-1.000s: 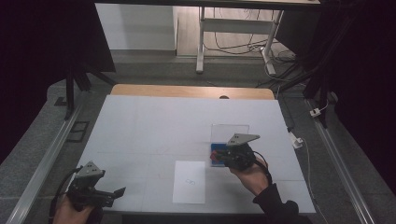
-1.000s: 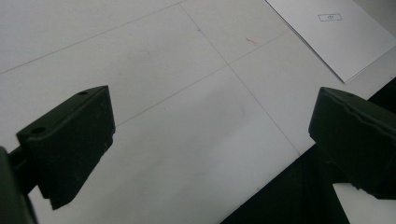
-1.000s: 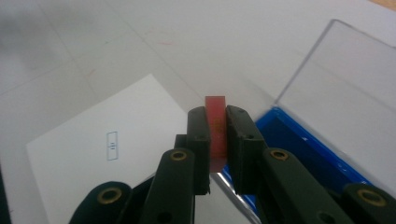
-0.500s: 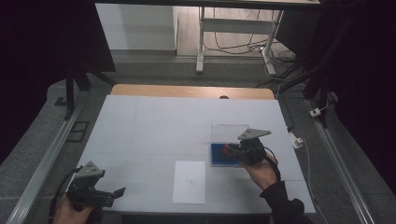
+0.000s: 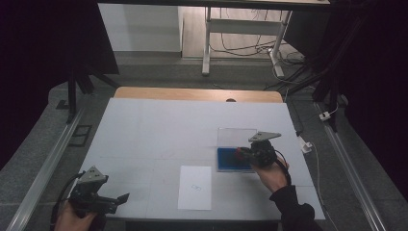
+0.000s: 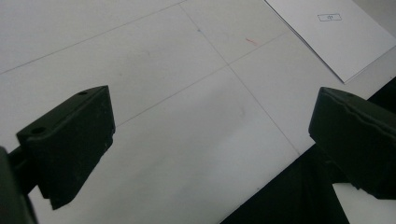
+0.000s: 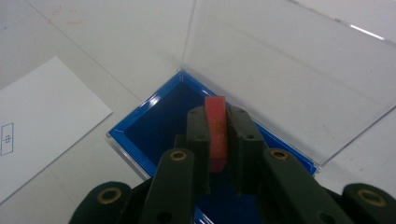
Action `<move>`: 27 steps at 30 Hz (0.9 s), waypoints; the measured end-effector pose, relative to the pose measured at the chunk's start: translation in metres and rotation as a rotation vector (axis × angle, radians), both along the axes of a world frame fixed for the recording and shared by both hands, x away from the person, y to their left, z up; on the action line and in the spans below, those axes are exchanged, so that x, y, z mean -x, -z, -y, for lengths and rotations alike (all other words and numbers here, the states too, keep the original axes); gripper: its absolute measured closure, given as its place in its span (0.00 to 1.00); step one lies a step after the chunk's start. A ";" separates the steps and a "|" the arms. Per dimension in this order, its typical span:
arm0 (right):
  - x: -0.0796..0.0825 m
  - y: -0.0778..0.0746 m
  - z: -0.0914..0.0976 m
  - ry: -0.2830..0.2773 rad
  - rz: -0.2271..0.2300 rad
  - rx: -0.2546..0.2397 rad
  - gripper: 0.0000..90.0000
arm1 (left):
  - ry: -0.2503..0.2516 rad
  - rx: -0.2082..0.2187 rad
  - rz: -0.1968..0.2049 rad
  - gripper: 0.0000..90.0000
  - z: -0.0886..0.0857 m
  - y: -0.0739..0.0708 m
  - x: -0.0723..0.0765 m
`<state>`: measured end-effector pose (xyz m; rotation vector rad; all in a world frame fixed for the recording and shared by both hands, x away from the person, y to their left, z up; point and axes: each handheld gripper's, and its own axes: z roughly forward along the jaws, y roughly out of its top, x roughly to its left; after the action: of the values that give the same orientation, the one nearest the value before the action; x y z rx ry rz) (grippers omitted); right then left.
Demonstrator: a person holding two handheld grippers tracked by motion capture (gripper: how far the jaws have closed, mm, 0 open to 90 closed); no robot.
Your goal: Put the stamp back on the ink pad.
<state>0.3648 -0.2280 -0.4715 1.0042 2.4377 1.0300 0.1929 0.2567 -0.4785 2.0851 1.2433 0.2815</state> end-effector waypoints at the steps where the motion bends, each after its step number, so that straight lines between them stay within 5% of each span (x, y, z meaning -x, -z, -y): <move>1: 0.000 0.001 0.000 -0.001 -0.002 0.001 0.89 | 0.000 0.000 0.000 0.01 0.000 0.000 0.000; 13: -0.005 0.010 -0.002 -0.006 -0.030 0.016 0.89 | 0.000 0.000 -0.001 0.01 0.000 0.000 0.000; 27: 0.000 0.000 -0.001 0.002 -0.006 -0.055 0.76 | -0.001 0.000 -0.001 0.01 0.000 0.000 0.000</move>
<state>0.3644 -0.2266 -0.4715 1.0280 2.4245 1.1007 0.1928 0.2567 -0.4785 2.0847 1.2446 0.2806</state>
